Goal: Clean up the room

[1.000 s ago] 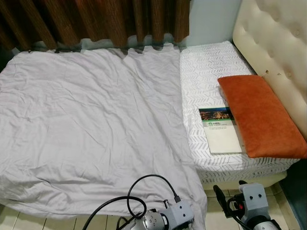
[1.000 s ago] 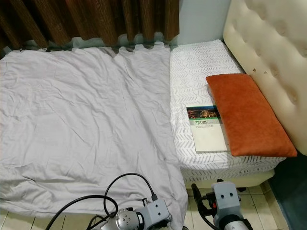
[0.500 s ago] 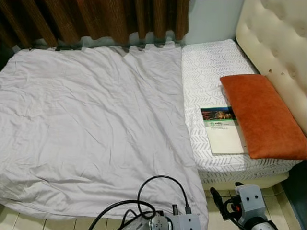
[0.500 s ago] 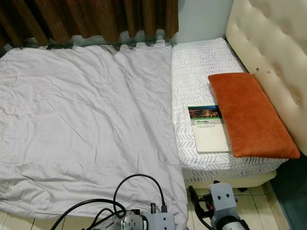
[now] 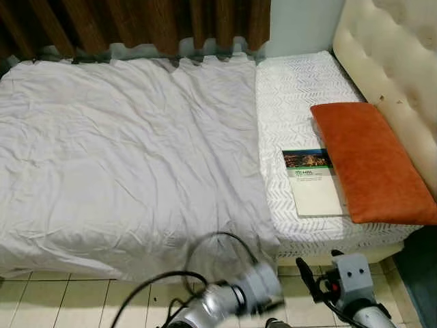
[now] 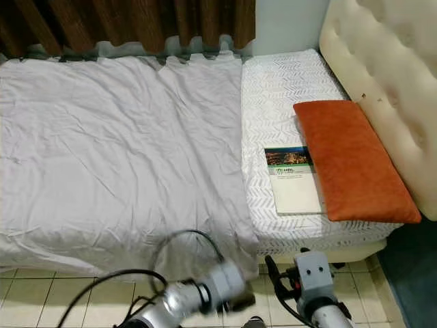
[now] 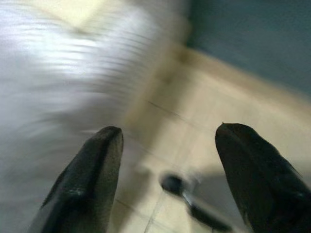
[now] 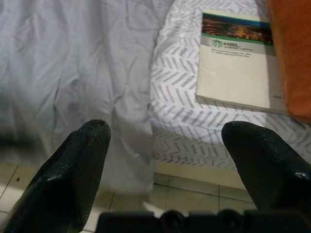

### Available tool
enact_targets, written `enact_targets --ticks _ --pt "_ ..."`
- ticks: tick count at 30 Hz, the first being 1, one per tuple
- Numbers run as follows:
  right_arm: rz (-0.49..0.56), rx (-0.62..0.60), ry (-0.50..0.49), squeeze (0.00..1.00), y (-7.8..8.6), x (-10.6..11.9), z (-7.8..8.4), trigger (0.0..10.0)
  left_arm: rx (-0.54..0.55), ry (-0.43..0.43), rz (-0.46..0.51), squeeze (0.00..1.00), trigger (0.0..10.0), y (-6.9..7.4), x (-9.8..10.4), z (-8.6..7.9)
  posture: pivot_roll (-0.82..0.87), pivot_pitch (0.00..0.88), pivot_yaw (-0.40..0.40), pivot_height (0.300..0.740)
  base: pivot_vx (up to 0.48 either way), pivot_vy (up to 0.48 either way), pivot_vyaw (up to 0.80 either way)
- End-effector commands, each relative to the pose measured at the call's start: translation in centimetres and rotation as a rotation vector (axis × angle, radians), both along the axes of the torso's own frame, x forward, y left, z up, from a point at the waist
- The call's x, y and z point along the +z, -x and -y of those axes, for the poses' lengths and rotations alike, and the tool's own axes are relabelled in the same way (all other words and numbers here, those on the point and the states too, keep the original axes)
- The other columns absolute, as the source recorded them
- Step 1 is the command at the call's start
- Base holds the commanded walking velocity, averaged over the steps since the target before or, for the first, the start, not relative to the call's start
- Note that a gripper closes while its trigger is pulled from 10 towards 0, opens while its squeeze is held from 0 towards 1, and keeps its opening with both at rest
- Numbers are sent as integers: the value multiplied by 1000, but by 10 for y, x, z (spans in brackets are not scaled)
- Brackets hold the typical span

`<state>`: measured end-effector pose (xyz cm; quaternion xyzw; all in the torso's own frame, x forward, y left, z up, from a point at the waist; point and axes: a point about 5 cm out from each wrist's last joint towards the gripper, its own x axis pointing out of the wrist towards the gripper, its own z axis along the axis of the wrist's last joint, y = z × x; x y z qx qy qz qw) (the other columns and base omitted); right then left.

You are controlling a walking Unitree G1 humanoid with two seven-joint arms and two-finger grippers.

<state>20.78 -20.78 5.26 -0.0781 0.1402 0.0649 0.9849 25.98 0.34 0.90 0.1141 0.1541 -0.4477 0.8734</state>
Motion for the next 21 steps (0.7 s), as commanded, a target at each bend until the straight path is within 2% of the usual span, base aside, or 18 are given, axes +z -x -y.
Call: enact_targets --ticks 1,2,3,4,5,7,8,9,10,13,18,20,21 --pt "-16 -1 -15 0 0 -6 -1 10000 168 85 -34 1000 10000 -14 4 -18 -286 162 57 740 0 0 0" --pt "-11 0 -20 0 -3 -6 -2 10000 238 95 -30 1000 10000 -19 5 -29 -273 142 59 740 0 0 0" --pt "-11 0 -20 0 -3 -6 -2 10000 238 95 -30 1000 10000 -19 5 -29 -273 142 59 740 0 0 0" --pt "5 4 -30 0 -12 -5 -5 10000 391 157 -83 1000 10000 -27 3 -52 -247 113 65 740 0 0 0" --pt "14 4 -35 0 -17 -5 -7 10000 482 182 -102 1000 10000 -30 3 -64 -231 88 65 740 0 0 0" --pt "14 4 -35 0 -17 -5 -7 10000 482 182 -102 1000 10000 -30 3 -64 -231 88 65 740 0 0 0" --pt "28 4 -41 0 -22 -4 -8 10000 558 223 -115 1000 10000 -33 4 -75 -222 75 66 740 0 0 0" --pt "43 1 -47 0 -27 -3 -8 10000 619 245 -108 1000 10000 -36 5 -83 -209 54 64 740 0 0 0" --pt "100 -25 -72 0 -37 6 -9 10000 719 271 -39 1000 10000 -42 15 -98 -197 35 64 740 0 0 0" --pt "138 -51 -81 0 -40 12 -7 10000 725 288 29 1000 10000 -43 25 -101 -189 24 62 740 0 0 0" --pt "189 -165 -149 0 -32 18 1 10000 592 254 317 1000 10000 -32 65 -101 -164 1 66 740 0 0 0" --pt "222 -210 -178 0 -28 22 6 10000 617 275 359 1000 10000 -27 76 -107 -157 0 68 740 0 0 0" --pt "240 -226 -173 0 -28 25 8 10000 640 285 344 1000 10000 -26 76 -109 -156 0 69 740 0 0 0"
